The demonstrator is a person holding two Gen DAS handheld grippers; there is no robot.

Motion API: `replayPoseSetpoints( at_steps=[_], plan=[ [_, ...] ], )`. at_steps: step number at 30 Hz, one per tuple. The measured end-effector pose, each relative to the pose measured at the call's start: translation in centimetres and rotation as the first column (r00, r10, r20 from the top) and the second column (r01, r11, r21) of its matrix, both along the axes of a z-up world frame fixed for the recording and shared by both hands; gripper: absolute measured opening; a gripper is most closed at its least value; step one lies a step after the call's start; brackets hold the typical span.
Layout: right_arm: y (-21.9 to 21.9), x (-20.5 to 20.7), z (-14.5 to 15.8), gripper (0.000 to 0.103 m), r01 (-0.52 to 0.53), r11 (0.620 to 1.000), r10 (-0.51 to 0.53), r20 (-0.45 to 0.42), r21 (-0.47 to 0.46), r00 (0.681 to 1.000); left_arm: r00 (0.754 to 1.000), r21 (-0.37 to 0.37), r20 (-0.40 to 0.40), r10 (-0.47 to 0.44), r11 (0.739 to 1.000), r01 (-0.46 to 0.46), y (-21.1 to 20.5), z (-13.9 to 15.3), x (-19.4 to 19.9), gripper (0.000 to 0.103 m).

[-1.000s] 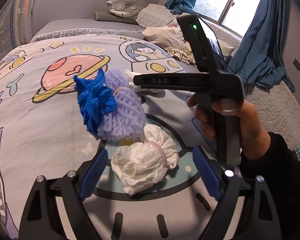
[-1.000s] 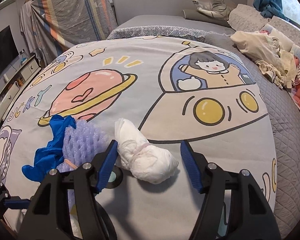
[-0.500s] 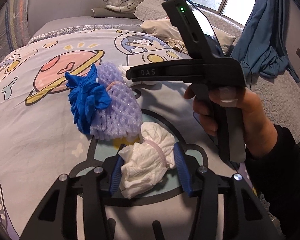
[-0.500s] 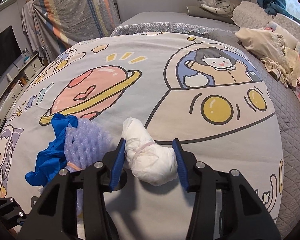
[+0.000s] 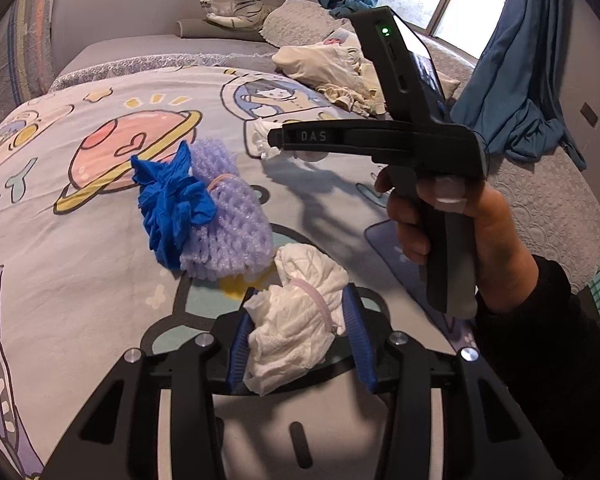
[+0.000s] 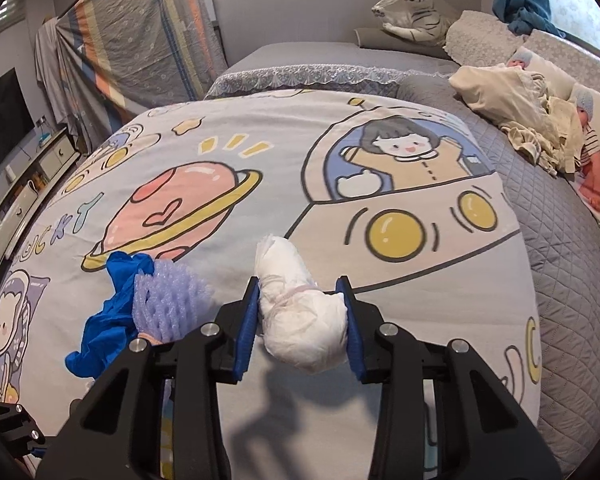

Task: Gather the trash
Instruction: 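Carry the white tissue bundle over the yellow-rimmed bin with the left tool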

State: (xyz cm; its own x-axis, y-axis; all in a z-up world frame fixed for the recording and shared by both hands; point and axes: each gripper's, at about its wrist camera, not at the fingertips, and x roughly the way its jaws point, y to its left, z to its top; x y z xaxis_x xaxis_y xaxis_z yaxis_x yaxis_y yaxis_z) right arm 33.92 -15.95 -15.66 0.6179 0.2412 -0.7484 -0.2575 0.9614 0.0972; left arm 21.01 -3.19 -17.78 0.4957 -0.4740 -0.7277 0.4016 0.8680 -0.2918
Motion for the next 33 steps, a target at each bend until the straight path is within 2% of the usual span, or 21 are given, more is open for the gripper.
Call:
replayPoseSetpoints(
  at_steps=[9, 19, 33],
  plan=[
    [-3.6, -1.8, 2.6, 0.036, 0.056, 0.998, -0.058, 0.044, 0.026, 0.997, 0.999, -0.01, 0.03, -0.027, 1.0, 0.027, -1.1, 1.1, -0.9, 0.04],
    [-8.4, -5.0, 5.1, 0.036, 0.13, 0.99, -0.134, 0.084, 0.054, 0.987, 0.991, 0.017, 0.111, -0.075, 0.997, 0.073, -3.4, 4.5, -2.7, 0.04],
    [-17.0, -11.6, 9.0, 0.036, 0.278, 0.956, -0.289, 0.15, 0.091, 0.945, 0.953, 0.018, 0.225, -0.205, 0.978, 0.207, -9.1, 9.8, -5.2, 0.04]
  ],
)
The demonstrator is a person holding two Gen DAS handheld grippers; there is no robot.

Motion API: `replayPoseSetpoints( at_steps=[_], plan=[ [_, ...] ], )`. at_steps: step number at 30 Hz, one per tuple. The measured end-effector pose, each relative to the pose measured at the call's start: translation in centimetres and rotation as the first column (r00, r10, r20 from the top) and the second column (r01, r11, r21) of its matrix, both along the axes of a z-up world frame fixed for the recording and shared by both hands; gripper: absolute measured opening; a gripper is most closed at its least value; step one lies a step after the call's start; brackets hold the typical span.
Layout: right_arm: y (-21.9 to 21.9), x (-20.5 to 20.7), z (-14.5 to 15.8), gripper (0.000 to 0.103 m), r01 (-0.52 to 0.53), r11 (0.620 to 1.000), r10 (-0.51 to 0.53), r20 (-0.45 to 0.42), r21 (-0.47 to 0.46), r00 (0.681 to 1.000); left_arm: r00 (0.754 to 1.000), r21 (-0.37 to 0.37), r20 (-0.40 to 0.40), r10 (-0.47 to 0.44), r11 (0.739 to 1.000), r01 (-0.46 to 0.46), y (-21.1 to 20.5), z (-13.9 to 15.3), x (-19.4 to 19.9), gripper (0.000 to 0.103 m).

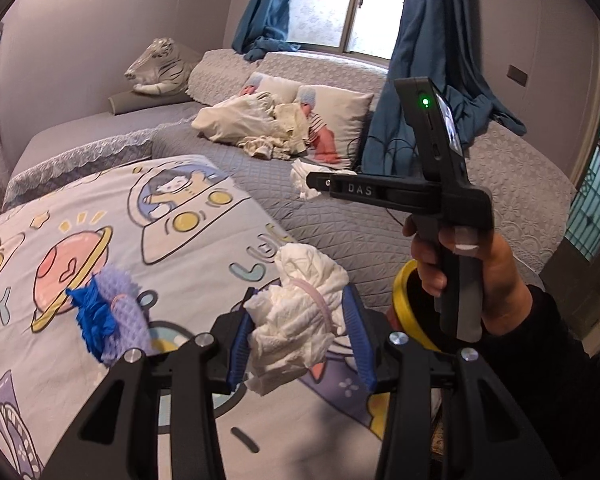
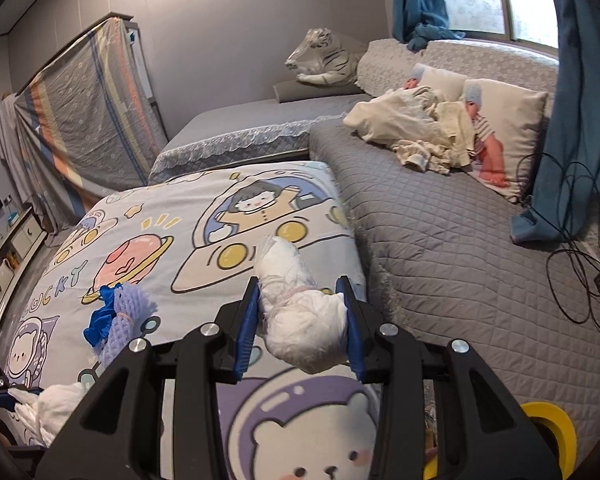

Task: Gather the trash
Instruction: 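Carry the white tissue bundle over the yellow-rimmed bin with the left tool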

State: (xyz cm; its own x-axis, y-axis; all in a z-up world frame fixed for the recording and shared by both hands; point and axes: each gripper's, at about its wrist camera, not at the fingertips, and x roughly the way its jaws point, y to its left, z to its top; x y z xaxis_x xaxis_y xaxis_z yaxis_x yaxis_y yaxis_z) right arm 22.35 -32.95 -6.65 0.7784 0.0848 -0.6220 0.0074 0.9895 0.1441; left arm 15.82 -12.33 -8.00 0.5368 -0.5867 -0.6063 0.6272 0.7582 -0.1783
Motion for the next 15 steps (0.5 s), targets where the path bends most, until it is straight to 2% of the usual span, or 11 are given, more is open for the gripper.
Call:
replayPoseSetpoints(
  at_steps=[15],
  plan=[
    [-9.3, -8.7, 1.4, 0.036, 0.212, 0.977, -0.212, 0.047, 0.006, 0.976, 0.983, 0.012, 0.071, -0.171, 0.985, 0.17, -7.2, 2.4, -2.3, 0.04]
  ],
)
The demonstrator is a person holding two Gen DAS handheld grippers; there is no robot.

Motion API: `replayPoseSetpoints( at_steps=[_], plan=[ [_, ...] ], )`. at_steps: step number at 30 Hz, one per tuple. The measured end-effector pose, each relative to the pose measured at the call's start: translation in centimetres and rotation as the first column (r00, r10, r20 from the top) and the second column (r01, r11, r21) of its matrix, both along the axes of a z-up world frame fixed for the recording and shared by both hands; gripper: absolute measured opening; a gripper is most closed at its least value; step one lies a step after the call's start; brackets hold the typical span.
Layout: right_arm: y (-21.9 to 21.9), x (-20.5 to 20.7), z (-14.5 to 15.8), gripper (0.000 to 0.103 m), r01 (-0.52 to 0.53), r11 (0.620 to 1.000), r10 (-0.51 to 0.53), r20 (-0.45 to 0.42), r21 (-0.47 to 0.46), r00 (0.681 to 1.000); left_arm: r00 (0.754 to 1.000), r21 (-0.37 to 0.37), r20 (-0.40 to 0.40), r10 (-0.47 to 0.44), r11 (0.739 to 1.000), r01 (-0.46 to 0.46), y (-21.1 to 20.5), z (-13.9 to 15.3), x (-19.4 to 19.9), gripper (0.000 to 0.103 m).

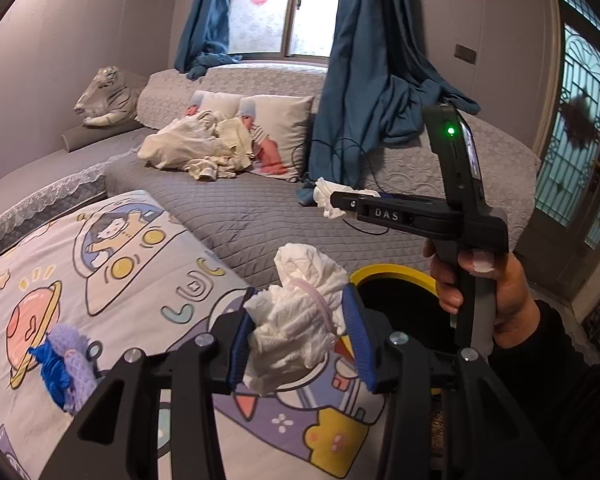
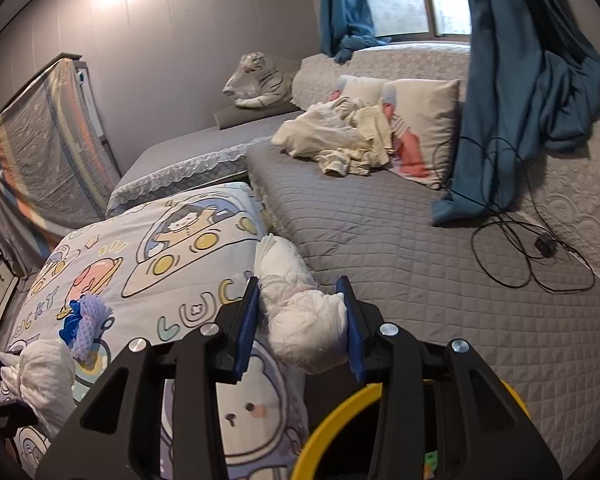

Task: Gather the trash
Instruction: 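Carry the white tissue bundle over the yellow-rimmed bin with the left tool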

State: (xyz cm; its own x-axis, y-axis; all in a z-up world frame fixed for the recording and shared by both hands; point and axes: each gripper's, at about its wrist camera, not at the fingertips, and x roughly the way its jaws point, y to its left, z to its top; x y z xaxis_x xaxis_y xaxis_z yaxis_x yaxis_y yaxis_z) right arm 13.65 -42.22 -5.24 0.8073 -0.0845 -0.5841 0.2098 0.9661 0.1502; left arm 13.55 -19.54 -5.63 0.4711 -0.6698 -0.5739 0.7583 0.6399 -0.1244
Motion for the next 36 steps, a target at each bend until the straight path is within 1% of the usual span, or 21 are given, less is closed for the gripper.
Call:
replayPoseSetpoints(
  at_steps=[6, 9, 20, 29, 36],
  plan=[
    [-3.5, -3.4, -0.4, 0.036, 0.085, 0.996, -0.085, 0.0, 0.016, 0.996, 0.998, 0.008, 0.005, -0.061, 0.998, 0.061, -3.0, 0.0, -0.5, 0.04],
    [-4.8, -5.3, -1.0, 0.036, 0.128, 0.992, -0.128, -0.003, 0.006, 0.992, 0.996, 0.017, 0.001, -0.088, 0.996, 0.088, -4.5, -0.3, -0.7, 0.04],
    [-9.4, -10.5, -4.2, 0.036, 0.252, 0.966, -0.25, -0.057, 0.05, 0.967, 0.977, 0.045, -0.047, -0.208, 0.977, 0.21, -10.9, -2.7, -1.8, 0.04],
    [-11.3, -12.3, -7.1, 0.037, 0.306, 0.948, -0.297, -0.107, 0.082, 0.949, 0.952, 0.067, -0.103, -0.287, 0.953, 0.294, -15.6, -5.5, -2.9, 0.041],
    [-12.4, -12.4, -8.9, 0.037, 0.335, 0.936, -0.319, -0.143, 0.108, 0.937, 0.942, 0.091, -0.149, -0.301, 0.944, 0.316, -17.5, -7.5, -3.1, 0.041]
  ],
)
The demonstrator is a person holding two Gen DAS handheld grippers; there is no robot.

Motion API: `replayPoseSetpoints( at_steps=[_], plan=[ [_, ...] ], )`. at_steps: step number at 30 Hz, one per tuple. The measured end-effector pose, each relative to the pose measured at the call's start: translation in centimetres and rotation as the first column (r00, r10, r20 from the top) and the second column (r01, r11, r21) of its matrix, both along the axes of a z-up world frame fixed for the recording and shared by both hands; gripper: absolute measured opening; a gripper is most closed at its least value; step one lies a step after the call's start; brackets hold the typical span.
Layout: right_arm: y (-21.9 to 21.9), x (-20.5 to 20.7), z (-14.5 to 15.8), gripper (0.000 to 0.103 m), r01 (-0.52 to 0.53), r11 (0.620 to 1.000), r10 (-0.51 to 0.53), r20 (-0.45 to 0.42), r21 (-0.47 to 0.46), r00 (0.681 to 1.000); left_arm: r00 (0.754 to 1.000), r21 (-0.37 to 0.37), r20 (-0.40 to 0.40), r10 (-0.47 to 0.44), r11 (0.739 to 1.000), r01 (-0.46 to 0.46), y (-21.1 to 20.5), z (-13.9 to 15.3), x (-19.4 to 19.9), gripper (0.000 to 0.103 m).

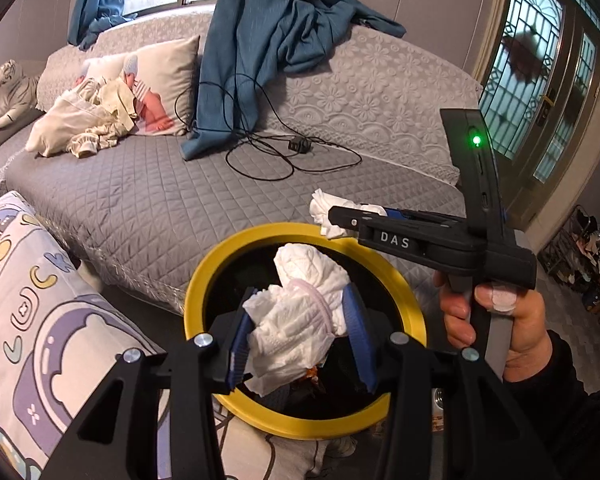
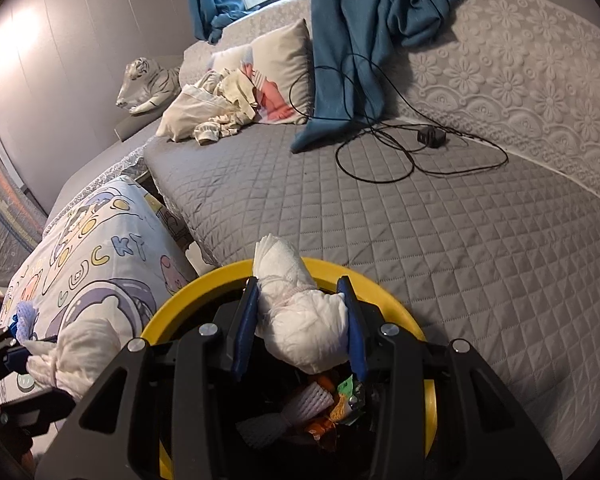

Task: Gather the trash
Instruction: 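Open the left tool to drop the tissue bundle into the bin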

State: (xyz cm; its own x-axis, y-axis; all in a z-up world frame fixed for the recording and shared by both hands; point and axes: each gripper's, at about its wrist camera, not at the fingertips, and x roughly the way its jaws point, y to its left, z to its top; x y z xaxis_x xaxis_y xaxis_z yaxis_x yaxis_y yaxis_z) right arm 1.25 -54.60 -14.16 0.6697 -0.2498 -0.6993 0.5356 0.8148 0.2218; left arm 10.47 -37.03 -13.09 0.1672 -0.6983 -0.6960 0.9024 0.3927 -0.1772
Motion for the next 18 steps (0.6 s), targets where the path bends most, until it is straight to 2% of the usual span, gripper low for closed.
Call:
replayPoseSetpoints(
  at_steps=[10, 13, 15, 18],
  plan=[
    [-0.5, 0.3, -0.7, 0.042, 0.008, 1.0, -0.007, -0.016, 0.026, 1.0, 1.0, 0.013, -0.029, -0.005, 1.0, 0.006, -0.9, -0.9, -0.1, 0.043],
    [-0.9, 0.1, -0.8, 0.047, 0.031, 0.999, -0.031, -0.019, 0.019, 0.999, 1.0, 0.017, -0.03, 0.001, 1.0, 0.0, -0.8, -1.0, 0.0, 0.049],
    [-1.4, -0.2, -0.8, 0.054, 0.053, 0.998, -0.053, -0.013, 0.031, 0.999, 0.999, 0.014, -0.042, 0.012, 1.0, -0.011, -0.6, -1.0, 0.3, 0.06],
    [-1.8, -0.6, -0.7, 0.054, 0.078, 0.997, -0.078, -0.012, 0.029, 0.997, 0.998, 0.009, -0.047, 0.032, 0.999, -0.031, -0.2, -1.0, 0.7, 0.061]
  ],
)
